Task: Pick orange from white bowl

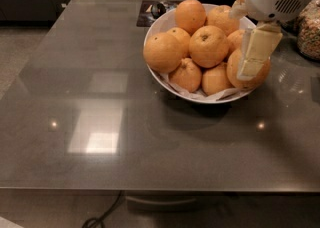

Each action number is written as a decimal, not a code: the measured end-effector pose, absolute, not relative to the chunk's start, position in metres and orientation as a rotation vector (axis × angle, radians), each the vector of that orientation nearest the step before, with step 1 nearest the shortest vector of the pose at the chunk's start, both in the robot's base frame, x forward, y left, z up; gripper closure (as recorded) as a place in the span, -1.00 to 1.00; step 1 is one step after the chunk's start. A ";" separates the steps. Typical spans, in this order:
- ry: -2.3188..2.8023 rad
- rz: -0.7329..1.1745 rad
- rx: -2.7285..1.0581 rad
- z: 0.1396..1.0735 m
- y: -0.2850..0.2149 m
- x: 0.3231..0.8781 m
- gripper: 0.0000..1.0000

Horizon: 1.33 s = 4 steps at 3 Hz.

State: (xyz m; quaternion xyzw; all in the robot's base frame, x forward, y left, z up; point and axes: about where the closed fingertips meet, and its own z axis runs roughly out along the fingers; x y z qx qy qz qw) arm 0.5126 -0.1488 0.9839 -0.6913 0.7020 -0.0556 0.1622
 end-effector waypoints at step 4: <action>1.975 -0.247 -1.980 0.988 -0.153 0.561 -0.46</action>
Offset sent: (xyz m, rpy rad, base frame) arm 0.0389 -0.0152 0.0067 -0.0460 -0.0377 -0.0238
